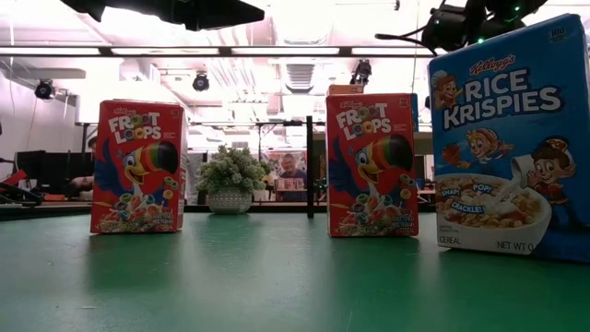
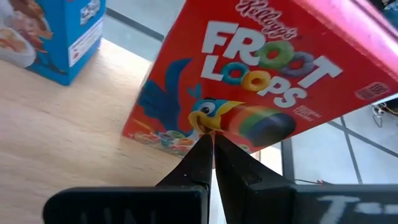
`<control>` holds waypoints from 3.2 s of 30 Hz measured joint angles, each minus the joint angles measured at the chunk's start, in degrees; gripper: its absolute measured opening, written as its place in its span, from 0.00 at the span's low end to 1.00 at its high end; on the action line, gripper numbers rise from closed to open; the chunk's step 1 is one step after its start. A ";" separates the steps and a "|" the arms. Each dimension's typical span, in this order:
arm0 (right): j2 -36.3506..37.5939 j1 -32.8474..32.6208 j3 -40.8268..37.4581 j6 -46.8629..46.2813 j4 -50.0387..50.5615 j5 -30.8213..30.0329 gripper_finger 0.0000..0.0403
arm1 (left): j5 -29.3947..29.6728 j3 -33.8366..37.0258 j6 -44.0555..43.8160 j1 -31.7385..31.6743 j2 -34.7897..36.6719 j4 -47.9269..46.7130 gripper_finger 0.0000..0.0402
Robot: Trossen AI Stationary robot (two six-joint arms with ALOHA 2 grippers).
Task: Stack cereal on shelf
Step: Put the top red cereal box on the shelf, then put the left red cereal box on the shelf
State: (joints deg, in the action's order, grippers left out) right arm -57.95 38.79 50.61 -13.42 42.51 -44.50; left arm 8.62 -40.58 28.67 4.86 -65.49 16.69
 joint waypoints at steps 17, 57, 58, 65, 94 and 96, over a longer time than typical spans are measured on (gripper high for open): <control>-1.20 1.68 0.21 4.35 -5.51 0.95 0.02 | 0.02 0.00 -0.02 0.00 0.00 -0.02 0.00; 15.96 -37.93 -11.28 9.37 -21.22 8.94 0.02 | -0.13 0.00 -20.66 0.02 0.02 -1.31 0.00; 16.43 -38.66 -12.45 11.40 -23.76 8.97 0.02 | -0.15 0.00 -21.27 0.02 0.02 -1.31 0.00; 19.93 -39.80 -19.49 21.81 -38.20 14.88 0.02 | -0.20 -0.02 -25.34 0.09 0.02 1.38 0.00; 24.91 -39.78 -23.54 37.47 -51.74 22.48 0.02 | -3.69 -24.79 -49.79 8.21 -12.54 -63.33 0.54; 24.91 -39.78 -23.71 37.45 -51.68 22.48 0.02 | -3.79 -25.34 -50.57 9.12 -13.30 -64.70 0.56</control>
State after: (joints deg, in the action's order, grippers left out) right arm -33.04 -0.99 26.90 24.03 -9.17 -22.02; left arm 4.83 -65.91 -21.91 13.99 -78.79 -48.01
